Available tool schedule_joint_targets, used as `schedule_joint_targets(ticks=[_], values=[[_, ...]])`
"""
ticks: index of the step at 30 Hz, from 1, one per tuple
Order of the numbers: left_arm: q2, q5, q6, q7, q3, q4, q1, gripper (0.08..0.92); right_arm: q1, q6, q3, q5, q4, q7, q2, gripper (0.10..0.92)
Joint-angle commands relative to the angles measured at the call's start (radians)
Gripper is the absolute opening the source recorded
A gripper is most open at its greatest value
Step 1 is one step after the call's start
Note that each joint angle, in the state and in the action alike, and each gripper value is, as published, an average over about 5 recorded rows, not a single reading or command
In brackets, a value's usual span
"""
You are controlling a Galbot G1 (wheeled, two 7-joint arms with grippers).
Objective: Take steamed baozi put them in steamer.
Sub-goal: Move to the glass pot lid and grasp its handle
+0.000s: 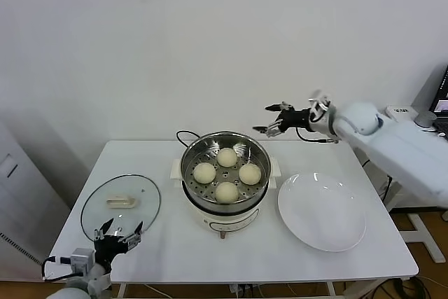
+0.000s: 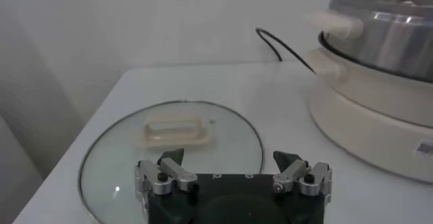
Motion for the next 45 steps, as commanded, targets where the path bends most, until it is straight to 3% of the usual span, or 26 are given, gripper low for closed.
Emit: schedule_joint_targets(ticks=[1,10,21,30,36,45], values=[[0.009,-0.008,0.016,-0.003,-0.014,-0.021,-0.026,0.823,-0.713,0.183,0.809,-0.154,0.076,0.285,0.022,0.823],[0.005,0.066,0.033,-0.017,-0.029,-0.032,-0.033,0.823,-1.106,0.200,1.224,-0.410,0.191,0.396,0.256,0.823],[0.013,0.414,-0.006,-0.021,-0.042,0.022,-0.033,0.823,-1.284,0.263,1.413,-0.519,0.180,0.273,0.420,0.823],[0.003,1.125,-0.185,-0.015,-0.047,0.248,-0.063,0.823,-1.310,0.284,1.430,-0.540,0.143,0.228,0.445,0.823],[-0.057,1.546,-0.332,-0.074,-0.049,0.393,-0.095,0.823,-1.302,0.284,1.427,-0.557,0.122,0.222,0.459,0.823],[-0.114,1.813,-0.379,-0.129,-0.069,0.518,-0.168,0.823,-1.296,0.291,1.418,-0.576,0.106,0.213,0.476,0.823]])
